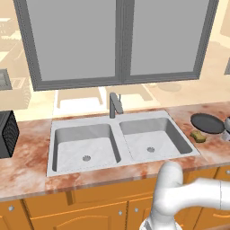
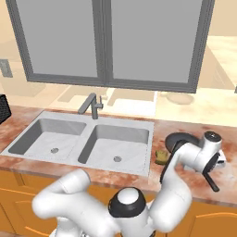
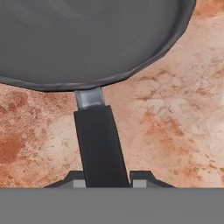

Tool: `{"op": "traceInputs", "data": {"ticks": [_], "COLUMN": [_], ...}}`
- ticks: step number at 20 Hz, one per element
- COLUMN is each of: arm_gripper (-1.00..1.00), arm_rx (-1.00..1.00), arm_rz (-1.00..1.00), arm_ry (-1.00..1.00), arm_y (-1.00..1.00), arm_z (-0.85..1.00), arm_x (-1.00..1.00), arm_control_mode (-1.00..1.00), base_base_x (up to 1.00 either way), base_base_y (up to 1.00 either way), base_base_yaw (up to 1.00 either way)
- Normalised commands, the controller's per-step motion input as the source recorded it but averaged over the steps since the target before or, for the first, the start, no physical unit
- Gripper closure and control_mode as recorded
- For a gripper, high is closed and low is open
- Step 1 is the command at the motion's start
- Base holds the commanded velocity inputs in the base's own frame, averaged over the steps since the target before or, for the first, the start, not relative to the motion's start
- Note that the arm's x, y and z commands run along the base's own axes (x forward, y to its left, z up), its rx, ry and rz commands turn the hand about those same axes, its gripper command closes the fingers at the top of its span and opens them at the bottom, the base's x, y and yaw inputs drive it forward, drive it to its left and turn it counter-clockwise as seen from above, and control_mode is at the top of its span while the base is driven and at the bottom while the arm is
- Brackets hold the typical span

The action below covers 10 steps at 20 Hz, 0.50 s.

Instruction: Pick the pan and sponge and place them into the sink. Then turn on the water.

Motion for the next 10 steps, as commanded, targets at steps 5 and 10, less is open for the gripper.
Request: {"op": "traceInputs", "data": {"ticks": [5,10], "arm_gripper": [1.00,1.00], "arm_rx": [0.00,0.00], "arm_rz": [0.07,0.04], "arm_ry": [-0.12,-0.19], "arm_y": [0.58,0.48], "arm_z": [0.00,-0.08], "arm_x": [-0.60,-0.57], "arm_control_mode": [-1.00,-1.00], "base_base_x": [0.00,0.00], "base_base_y": [0.00,0.00], "base_base_yaw": [0.00,0.00]}}
